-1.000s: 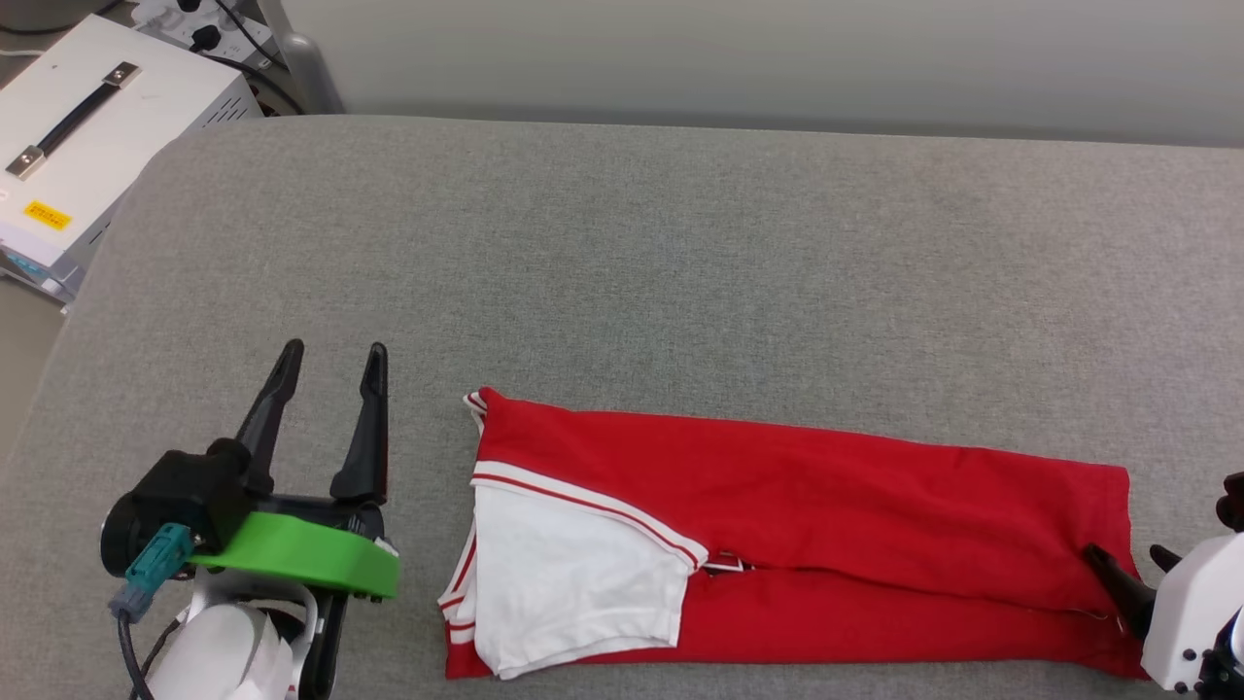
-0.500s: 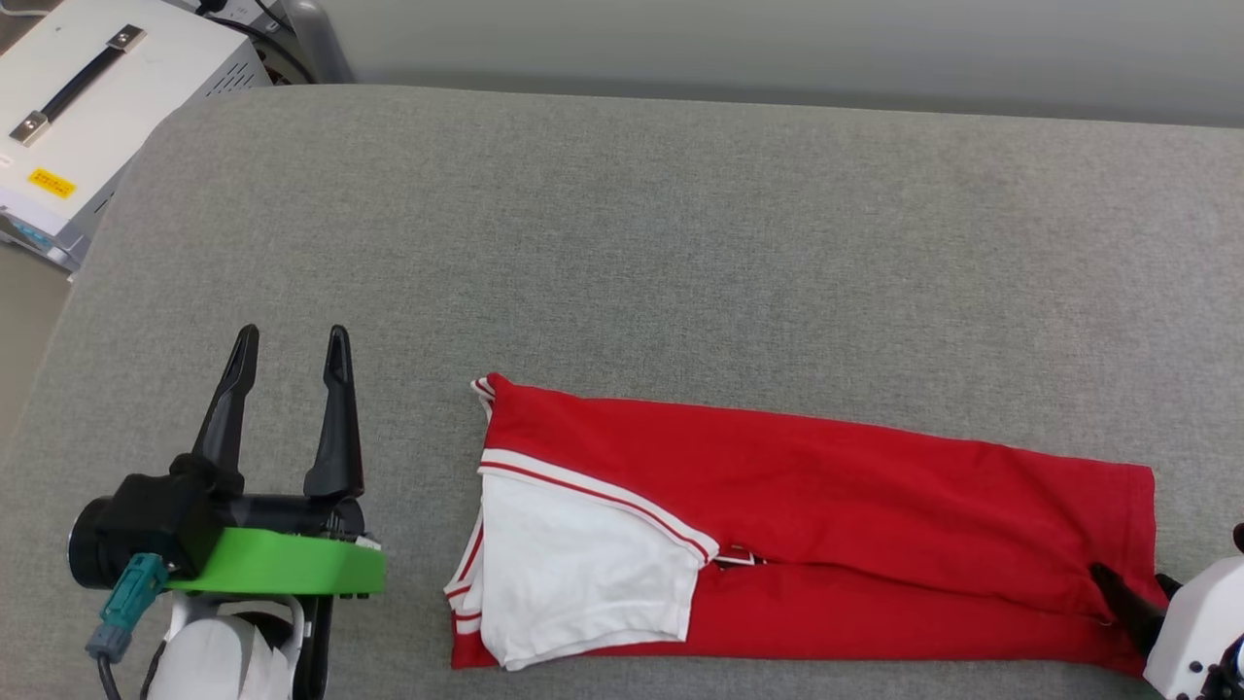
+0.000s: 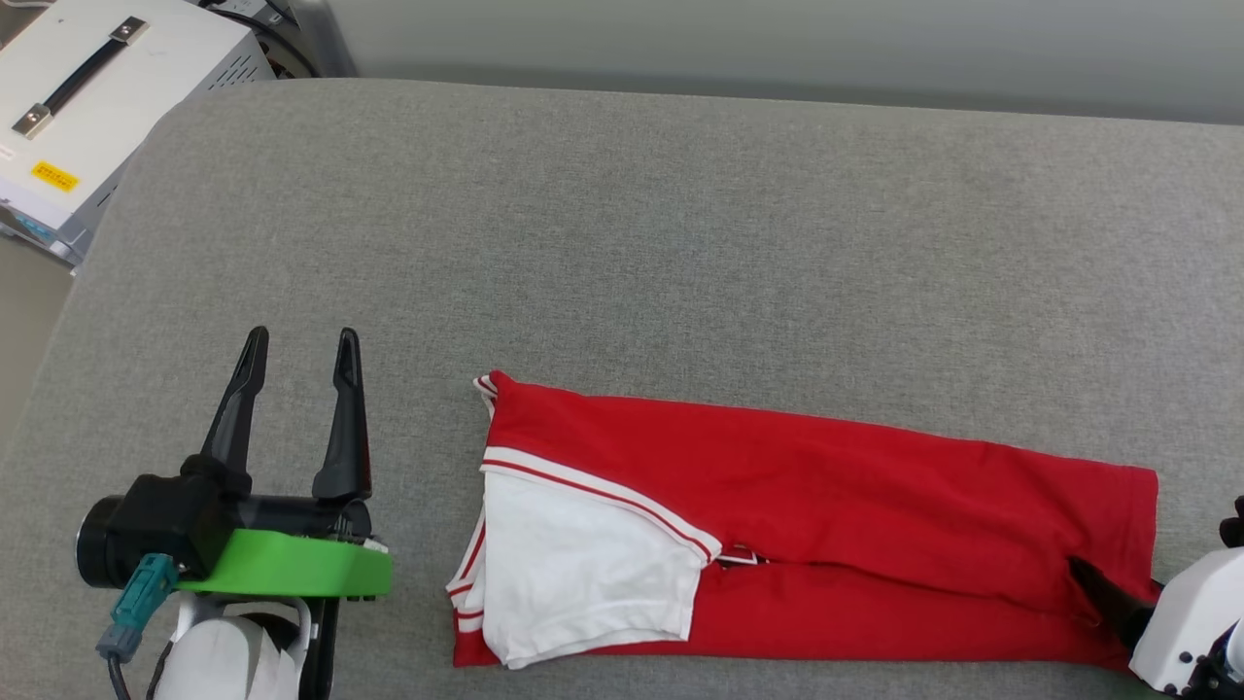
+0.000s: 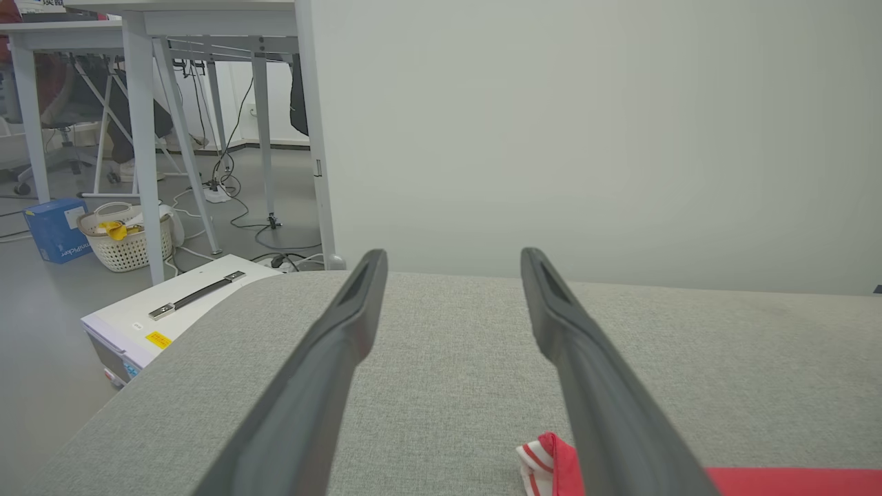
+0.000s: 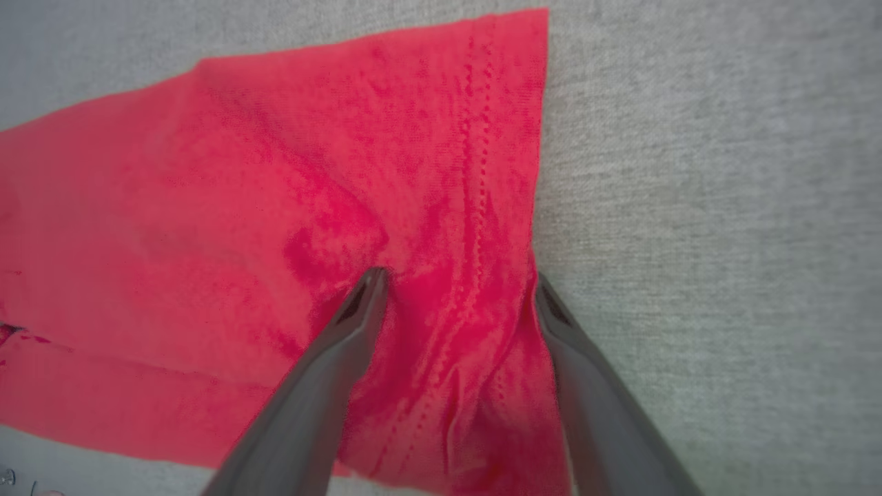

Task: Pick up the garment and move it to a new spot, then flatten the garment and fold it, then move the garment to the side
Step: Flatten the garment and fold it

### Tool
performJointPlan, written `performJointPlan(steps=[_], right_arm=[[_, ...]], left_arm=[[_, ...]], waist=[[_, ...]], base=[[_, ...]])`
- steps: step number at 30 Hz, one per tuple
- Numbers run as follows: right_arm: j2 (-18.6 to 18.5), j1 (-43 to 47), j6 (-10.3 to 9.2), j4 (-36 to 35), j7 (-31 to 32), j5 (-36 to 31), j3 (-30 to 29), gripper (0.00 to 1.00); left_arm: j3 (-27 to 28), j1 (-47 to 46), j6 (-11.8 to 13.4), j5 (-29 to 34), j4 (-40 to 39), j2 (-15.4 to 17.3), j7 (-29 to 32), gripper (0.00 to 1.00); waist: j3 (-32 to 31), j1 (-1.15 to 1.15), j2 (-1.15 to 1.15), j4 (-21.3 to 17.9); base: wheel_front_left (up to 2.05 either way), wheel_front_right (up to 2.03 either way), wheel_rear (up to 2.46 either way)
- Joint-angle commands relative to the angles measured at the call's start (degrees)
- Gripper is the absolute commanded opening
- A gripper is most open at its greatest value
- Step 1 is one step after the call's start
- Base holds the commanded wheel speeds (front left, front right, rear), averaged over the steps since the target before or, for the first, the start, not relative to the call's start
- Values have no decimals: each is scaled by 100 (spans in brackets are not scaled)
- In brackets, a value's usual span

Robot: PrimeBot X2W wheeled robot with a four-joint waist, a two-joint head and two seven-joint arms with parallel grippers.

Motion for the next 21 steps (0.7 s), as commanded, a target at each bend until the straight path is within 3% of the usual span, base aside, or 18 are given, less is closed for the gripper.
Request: performJointPlan(steps=[1, 4, 6, 7, 13, 21], right_arm=[[218, 50, 33, 179, 123, 114, 285, 100], [214, 34, 33, 205, 123, 193, 385, 100], [184, 24, 33, 199, 94, 208, 436, 48], [154, 14, 33, 195, 44, 197, 446, 0], [-41, -31, 33, 209, -369, 58, 425, 0], [-370, -71, 33, 331, -791, -209, -89, 0]], left_arm=[[-9, 45, -30, -33, 5, 5, -32, 100], [-44, 48, -31, -51, 29, 10, -32, 100], [-47, 51, -31, -67, 47, 7, -32, 100], [-49, 55, -31, -72, 58, 8, -32, 100], [-62, 125, -31, -89, 106, 7, -32, 100], [-78, 230, -31, -127, 123, 15, -32, 100]], waist=[[-16, 0, 68, 3], [-50, 0, 68, 8], [-78, 0, 68, 11], [-97, 0, 68, 12], [-210, 0, 68, -6], [-359, 0, 68, -65]], base=[[0, 0, 0], [0, 0, 0], [0, 0, 0], [0, 0, 0], [0, 0, 0], [0, 0, 0]])
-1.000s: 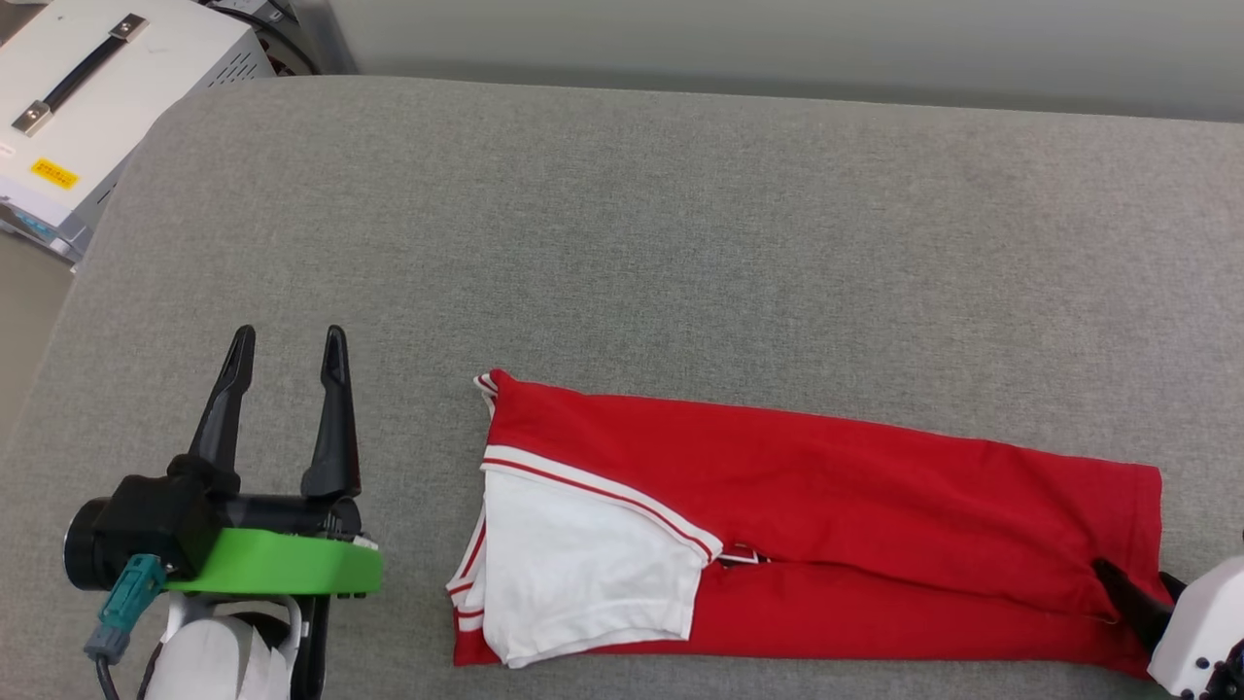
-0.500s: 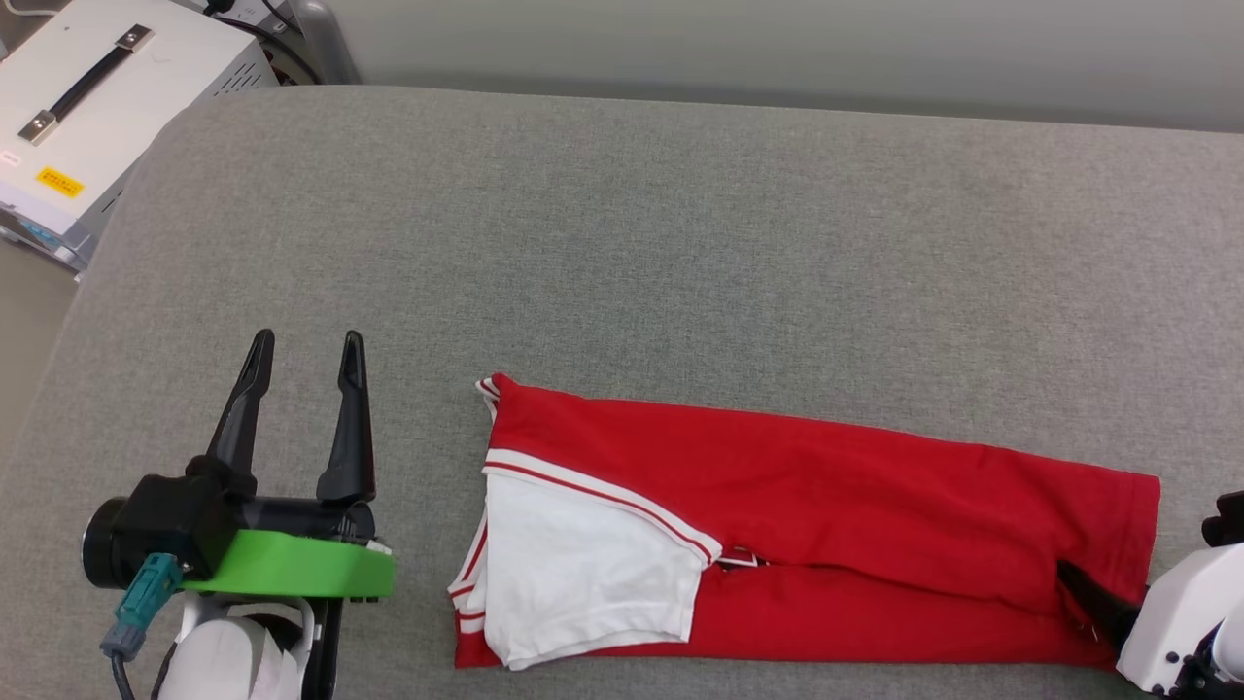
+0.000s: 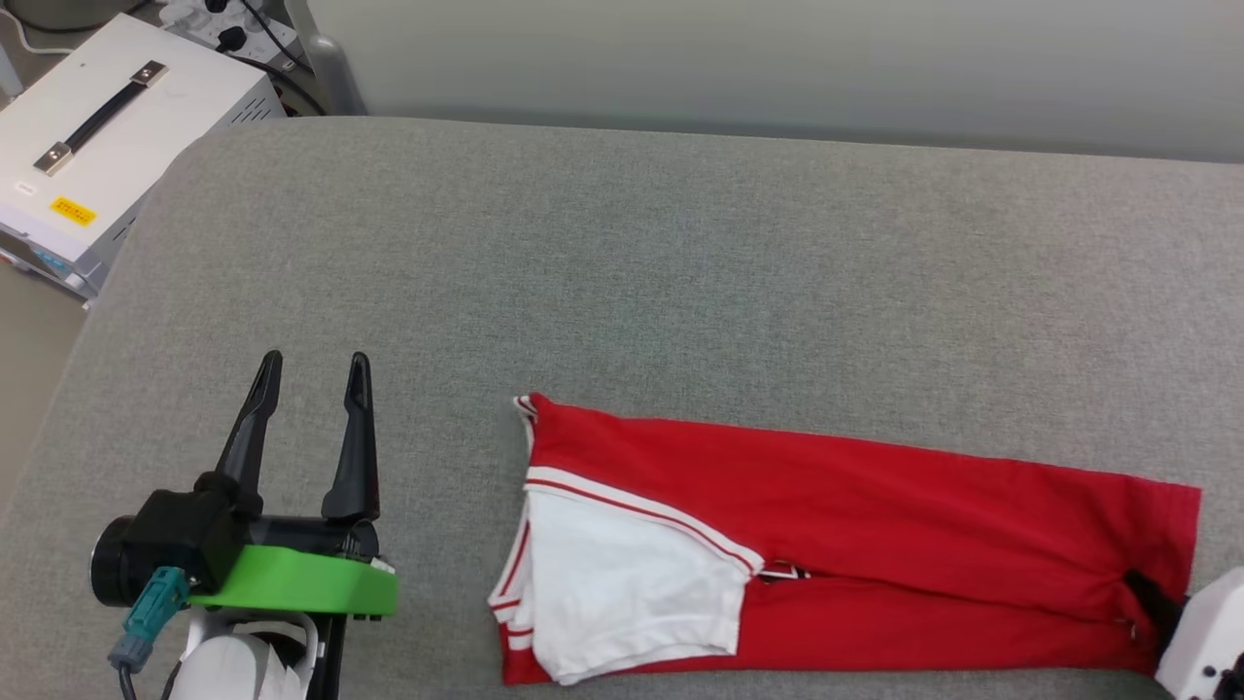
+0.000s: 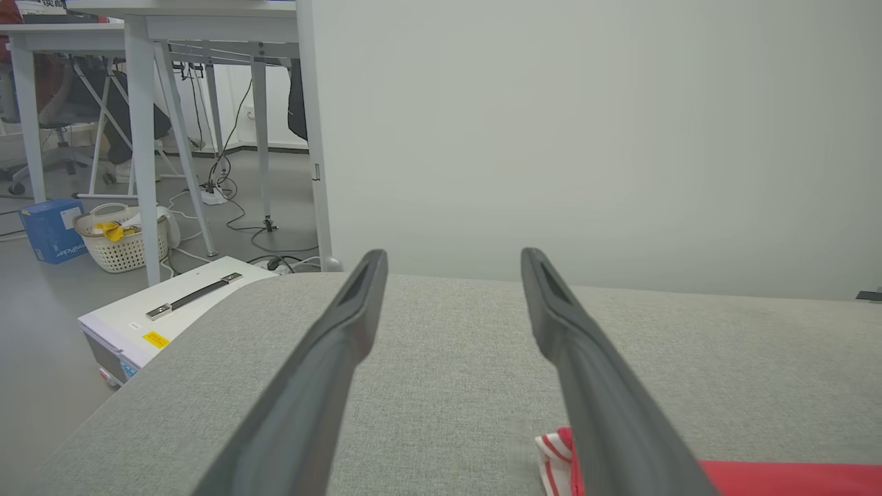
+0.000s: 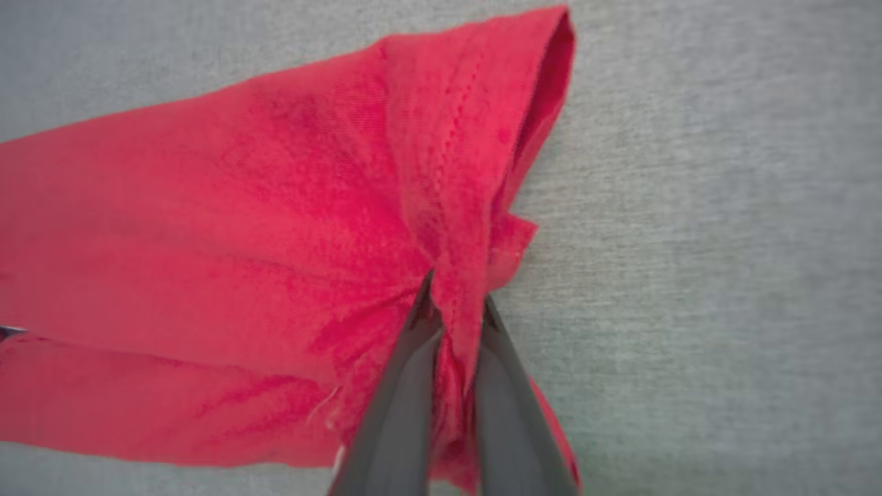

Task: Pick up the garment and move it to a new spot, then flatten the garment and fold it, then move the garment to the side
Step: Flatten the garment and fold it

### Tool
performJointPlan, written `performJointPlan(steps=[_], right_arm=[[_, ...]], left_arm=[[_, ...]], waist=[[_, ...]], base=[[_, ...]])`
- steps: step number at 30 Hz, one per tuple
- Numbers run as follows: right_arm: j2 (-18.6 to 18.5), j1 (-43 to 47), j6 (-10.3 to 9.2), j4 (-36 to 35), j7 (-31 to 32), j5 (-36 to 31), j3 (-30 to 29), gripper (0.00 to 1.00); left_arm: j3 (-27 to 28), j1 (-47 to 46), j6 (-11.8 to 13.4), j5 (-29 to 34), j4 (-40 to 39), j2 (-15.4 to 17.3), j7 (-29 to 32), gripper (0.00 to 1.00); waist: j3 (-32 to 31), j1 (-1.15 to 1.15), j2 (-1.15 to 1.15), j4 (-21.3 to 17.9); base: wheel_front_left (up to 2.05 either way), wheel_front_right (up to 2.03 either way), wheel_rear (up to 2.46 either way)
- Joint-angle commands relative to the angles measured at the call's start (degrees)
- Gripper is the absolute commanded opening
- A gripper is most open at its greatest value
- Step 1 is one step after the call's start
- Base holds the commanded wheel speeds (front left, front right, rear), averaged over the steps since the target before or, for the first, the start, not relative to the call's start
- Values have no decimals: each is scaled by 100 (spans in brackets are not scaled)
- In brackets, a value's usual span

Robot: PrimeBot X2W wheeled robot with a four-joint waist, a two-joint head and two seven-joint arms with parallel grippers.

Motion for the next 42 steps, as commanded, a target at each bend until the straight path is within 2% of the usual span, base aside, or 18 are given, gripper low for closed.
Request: performJointPlan(steps=[1, 6, 10, 20, 30, 38, 42], right_arm=[[-140, -20, -11, 83, -114, -124, -188, 0], [-305, -20, -11, 193, -292, -440, -597, 0], [-238, 72, -11, 131, -293, -568, -776, 0], [107, 424, -11, -901, 56, -662, -586, 0], [771, 575, -11, -1960, 897, -596, 37, 0], [1513, 321, -11, -2098, 1070, -414, 701, 0], [1762, 73, -11, -2007, 1086, -304, 1075, 0]], left_arm=[[-12, 100, -16, -64, 11, 14, -32, 100], [-47, 162, -16, -91, 31, 5, -32, 100], [-64, 199, -16, -114, 60, -29, -32, 100], [-75, 309, -16, -150, 93, -107, -33, 100], [-49, 299, -16, -185, 103, -152, -33, 100], [-46, 268, -16, -200, 137, -152, -33, 100], [-28, 268, -16, -207, 148, -148, -33, 100]], waist=[[-32, 0, 68, -32], [-104, 0, 68, -85], [-185, 0, 68, -113], [-346, 0, 68, -172], [-354, 0, 68, -113], [-349, 0, 68, -1], [-345, 0, 68, 37]], base=[[0, 0, 0], [0, 0, 0], [0, 0, 0], [0, 0, 0], [0, 0, 0], [0, 0, 0], [0, 0, 0]])
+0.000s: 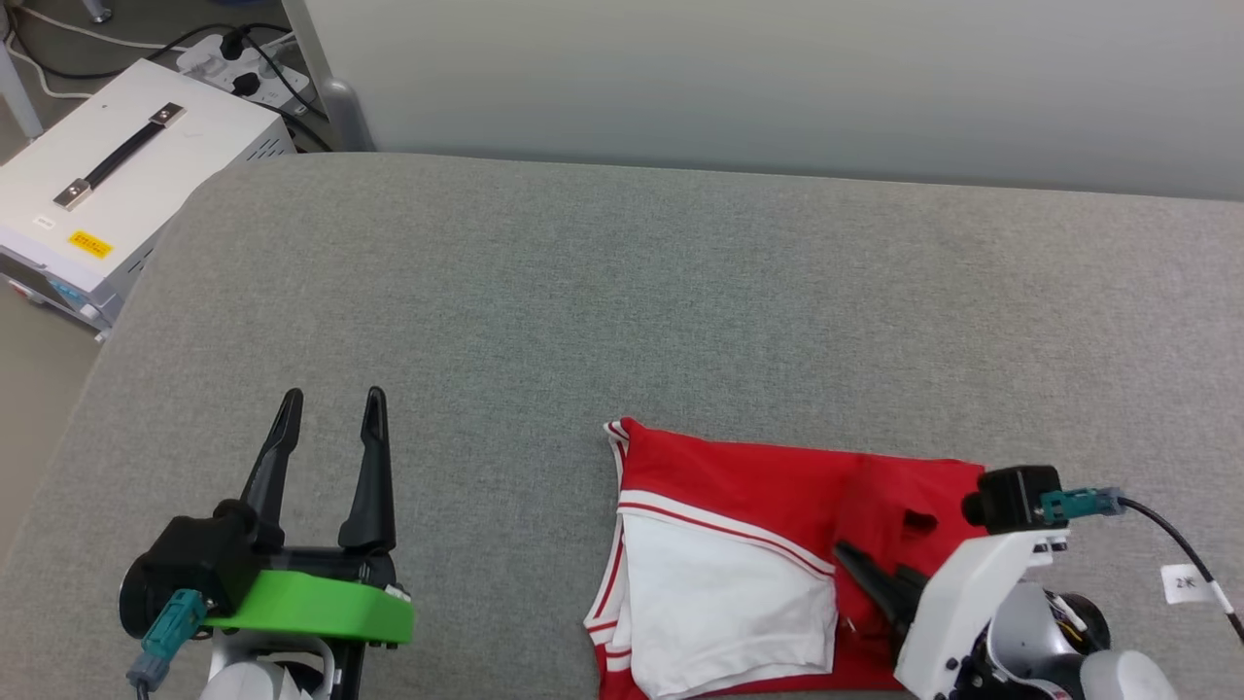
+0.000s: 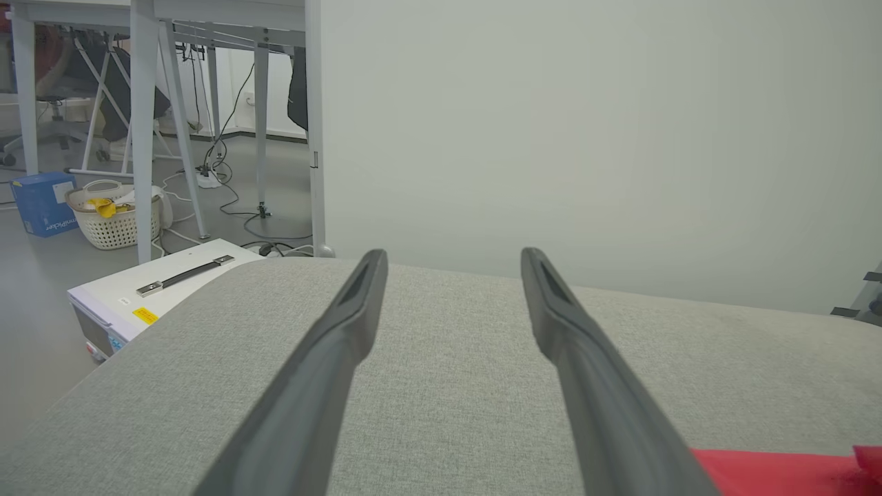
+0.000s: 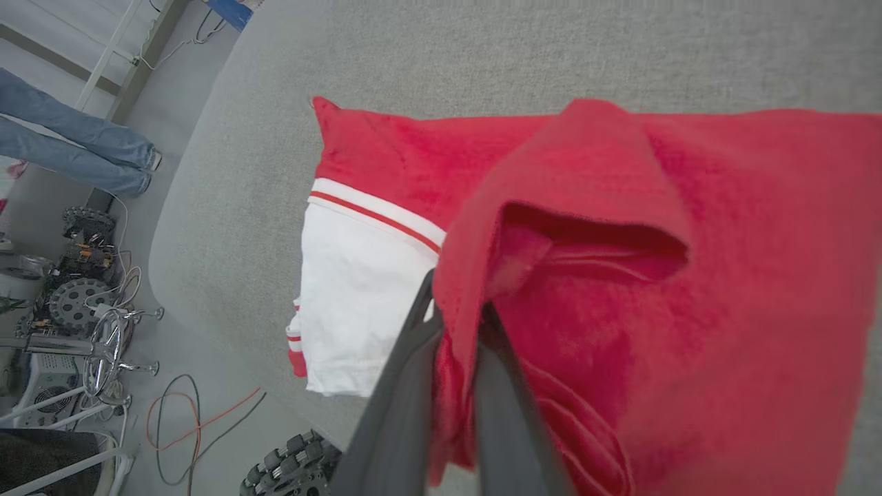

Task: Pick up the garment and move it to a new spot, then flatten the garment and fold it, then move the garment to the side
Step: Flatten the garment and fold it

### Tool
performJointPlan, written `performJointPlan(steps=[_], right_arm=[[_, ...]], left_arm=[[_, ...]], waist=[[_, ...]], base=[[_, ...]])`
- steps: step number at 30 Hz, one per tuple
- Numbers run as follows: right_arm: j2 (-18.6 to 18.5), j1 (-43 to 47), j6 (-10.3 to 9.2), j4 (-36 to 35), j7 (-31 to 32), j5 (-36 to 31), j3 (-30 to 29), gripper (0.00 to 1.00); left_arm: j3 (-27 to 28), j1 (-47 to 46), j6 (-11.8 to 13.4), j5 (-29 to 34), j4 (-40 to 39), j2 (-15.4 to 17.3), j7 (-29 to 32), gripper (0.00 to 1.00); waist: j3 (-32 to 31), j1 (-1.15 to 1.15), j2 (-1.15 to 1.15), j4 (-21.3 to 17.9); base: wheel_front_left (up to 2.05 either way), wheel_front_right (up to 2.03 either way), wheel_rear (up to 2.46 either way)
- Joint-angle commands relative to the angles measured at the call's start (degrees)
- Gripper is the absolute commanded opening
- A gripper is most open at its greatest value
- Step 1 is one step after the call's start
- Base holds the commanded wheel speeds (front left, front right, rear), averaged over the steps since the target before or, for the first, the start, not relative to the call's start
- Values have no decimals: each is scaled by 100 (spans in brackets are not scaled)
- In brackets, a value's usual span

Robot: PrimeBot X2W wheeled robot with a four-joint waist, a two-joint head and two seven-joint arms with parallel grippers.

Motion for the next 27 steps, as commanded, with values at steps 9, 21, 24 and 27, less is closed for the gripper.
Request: performJointPlan(steps=[9, 21, 24, 27], right_arm=[[125, -629, -4, 571, -233, 365, 929, 0], [127, -1092, -4, 1450, -998, 183, 1621, 100], [127, -1162, -4, 1521, -1121, 259, 1768, 100], [127, -1246, -4, 1435, -1206, 443, 2037, 100]], left_arm=[[-119, -34, -16, -11, 90, 21, -33, 100], [-127, -55, -16, -30, 75, 47, -33, 100], [-125, -68, -16, -40, 56, 49, -33, 100], [-115, -66, -16, -42, 61, 54, -33, 100]], waist=[[25, 0, 68, 141], [93, 0, 68, 255], [108, 0, 68, 266], [98, 0, 68, 260]], base=[[0, 0, 0], [0, 0, 0], [0, 0, 0], [0, 0, 0]])
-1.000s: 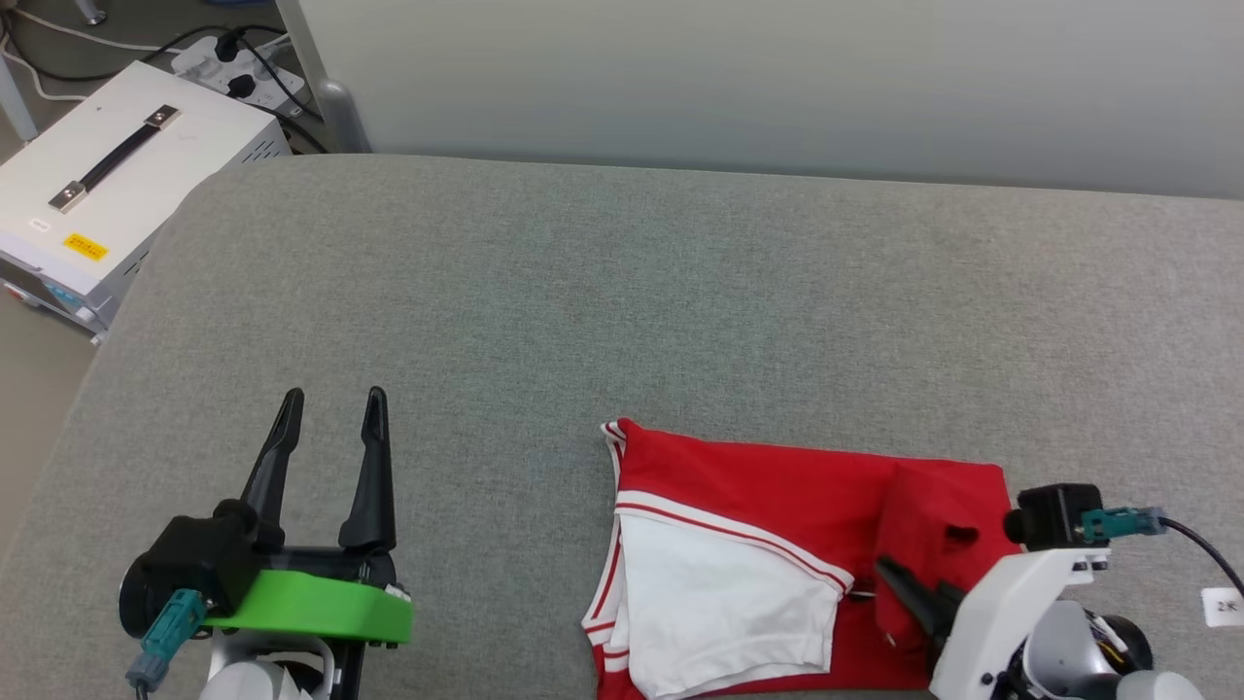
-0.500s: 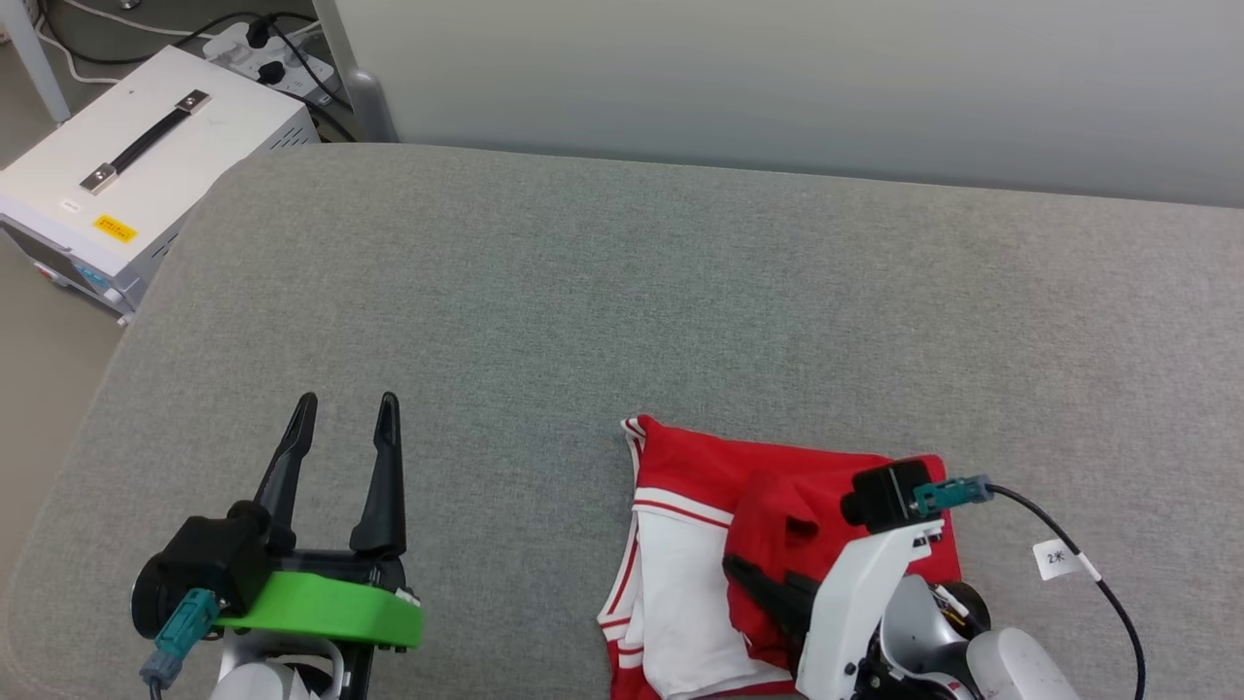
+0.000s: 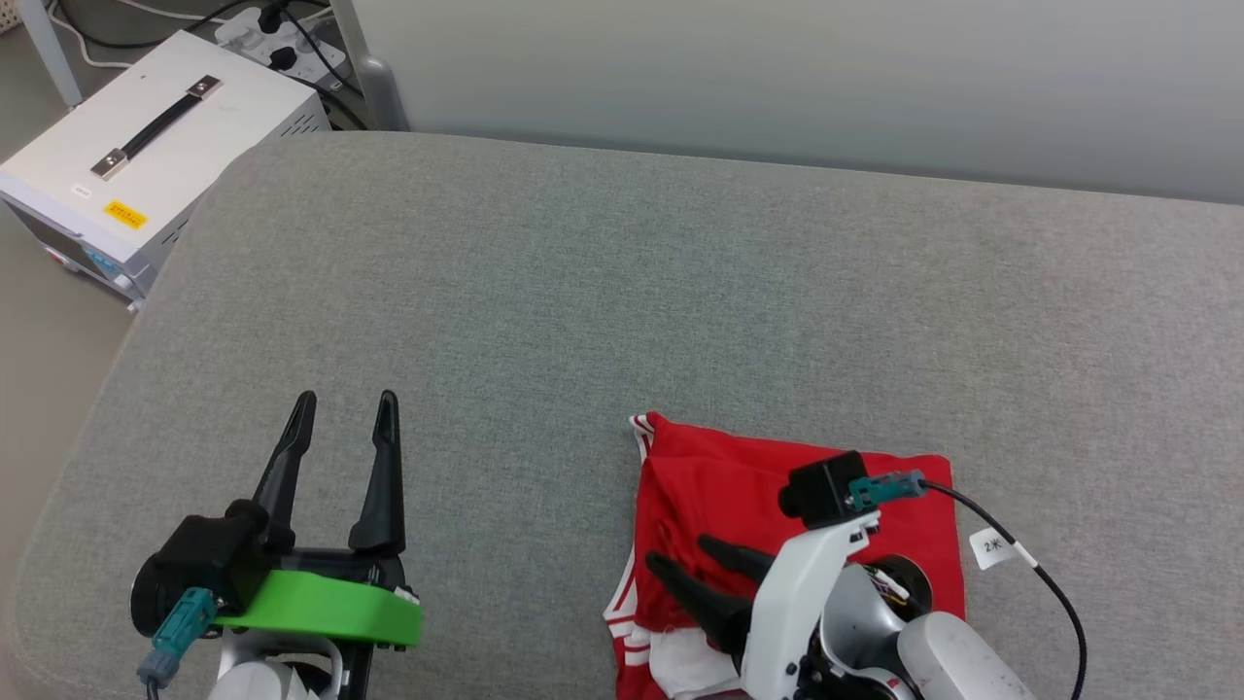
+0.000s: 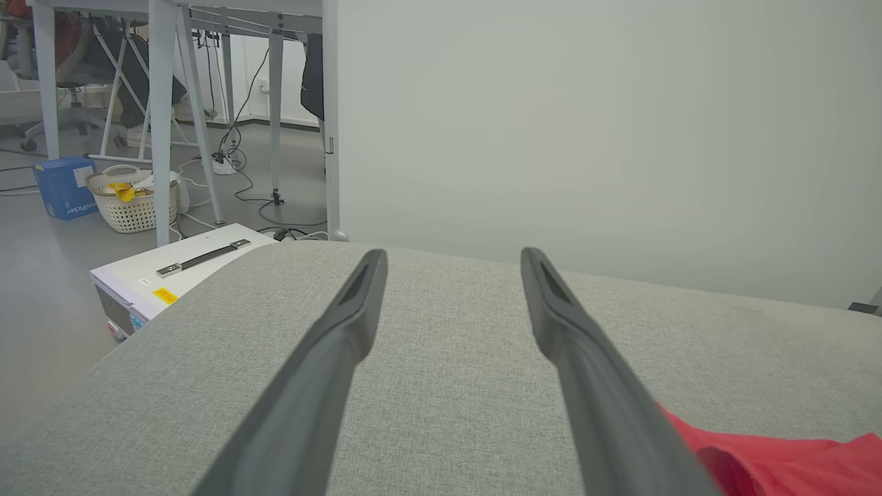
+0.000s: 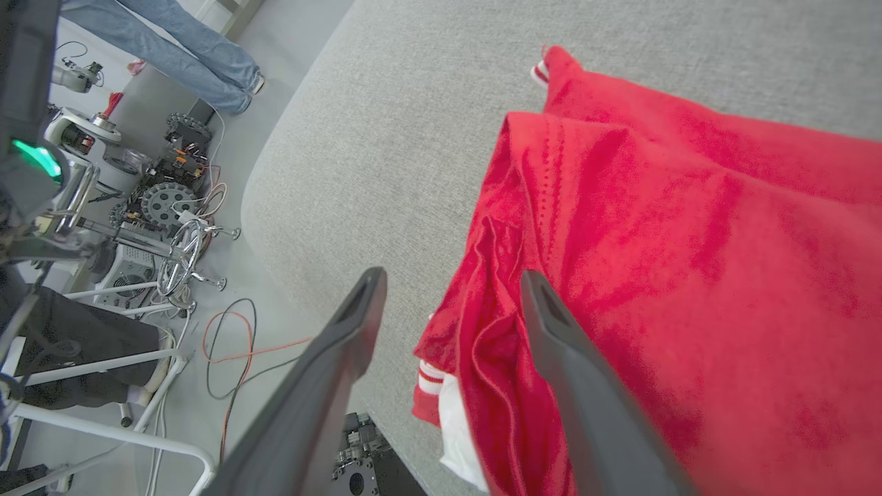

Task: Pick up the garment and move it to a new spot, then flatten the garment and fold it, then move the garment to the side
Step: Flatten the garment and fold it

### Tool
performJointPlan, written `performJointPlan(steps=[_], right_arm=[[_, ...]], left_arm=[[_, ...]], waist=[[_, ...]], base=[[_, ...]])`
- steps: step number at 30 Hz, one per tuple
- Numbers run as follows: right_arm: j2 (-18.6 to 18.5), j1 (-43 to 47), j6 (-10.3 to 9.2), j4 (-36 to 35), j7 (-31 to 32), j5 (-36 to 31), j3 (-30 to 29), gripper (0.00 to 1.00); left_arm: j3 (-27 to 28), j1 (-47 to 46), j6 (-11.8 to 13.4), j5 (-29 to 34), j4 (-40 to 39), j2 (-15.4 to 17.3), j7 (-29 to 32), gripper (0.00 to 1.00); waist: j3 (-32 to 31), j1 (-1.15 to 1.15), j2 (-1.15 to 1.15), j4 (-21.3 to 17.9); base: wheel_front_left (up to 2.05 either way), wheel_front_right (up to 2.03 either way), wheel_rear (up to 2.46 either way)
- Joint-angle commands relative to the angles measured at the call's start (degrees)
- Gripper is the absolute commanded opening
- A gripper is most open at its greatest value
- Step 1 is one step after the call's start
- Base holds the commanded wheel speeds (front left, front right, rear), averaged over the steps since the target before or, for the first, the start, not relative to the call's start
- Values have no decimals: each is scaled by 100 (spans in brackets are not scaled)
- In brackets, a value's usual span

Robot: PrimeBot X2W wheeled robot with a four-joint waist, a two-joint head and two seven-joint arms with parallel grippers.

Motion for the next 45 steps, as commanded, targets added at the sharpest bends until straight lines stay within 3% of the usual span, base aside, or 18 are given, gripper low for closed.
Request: performJointPlan(steps=[1, 6, 11, 15, 18, 24, 34, 45], right_arm=[[-4, -140, -3, -80, -68, 84, 120, 100], [-4, -269, -3, -259, -161, 185, 249, 100], [-171, -557, -3, -450, -339, -569, 123, 100], [-649, -821, -3, -609, -656, -1210, 18, 100], [-1211, -1039, -3, -656, -1053, -1934, -30, 100], [-1665, -1011, -3, -561, -1804, -2633, -630, 100], [-1578, -263, -3, -775, -2609, -2907, -1934, 100], [-864, 796, -3, -1357, -3107, -2742, -2785, 100]], left_arm=[[3, -47, -16, -8, -5, 36, -33, 100], [3, -25, -16, -9, -7, 38, -33, 100], [14, -6, -16, -15, -26, 42, -33, 100], [2, 6, -16, -16, -55, 36, -33, 100], [-22, 1, -16, -3, -84, 24, -33, 100], [-84, -23, -16, 5, -126, 19, -33, 100], [-268, -34, -16, 17, -123, 39, -33, 100], [-461, 43, -16, -3, -45, 47, -33, 100]], waist=[[-14, 0, 68, -11], [-88, 0, 68, -53], [-150, 0, 68, -129], [-170, 0, 68, -223], [-167, 0, 68, -313], [-145, 0, 68, -470], [-167, 0, 68, -620], [-193, 0, 68, -600]], base=[[0, 0, 0], [0, 0, 0], [0, 0, 0], [0, 0, 0], [0, 0, 0], [0, 0, 0], [0, 0, 0], [0, 0, 0]])
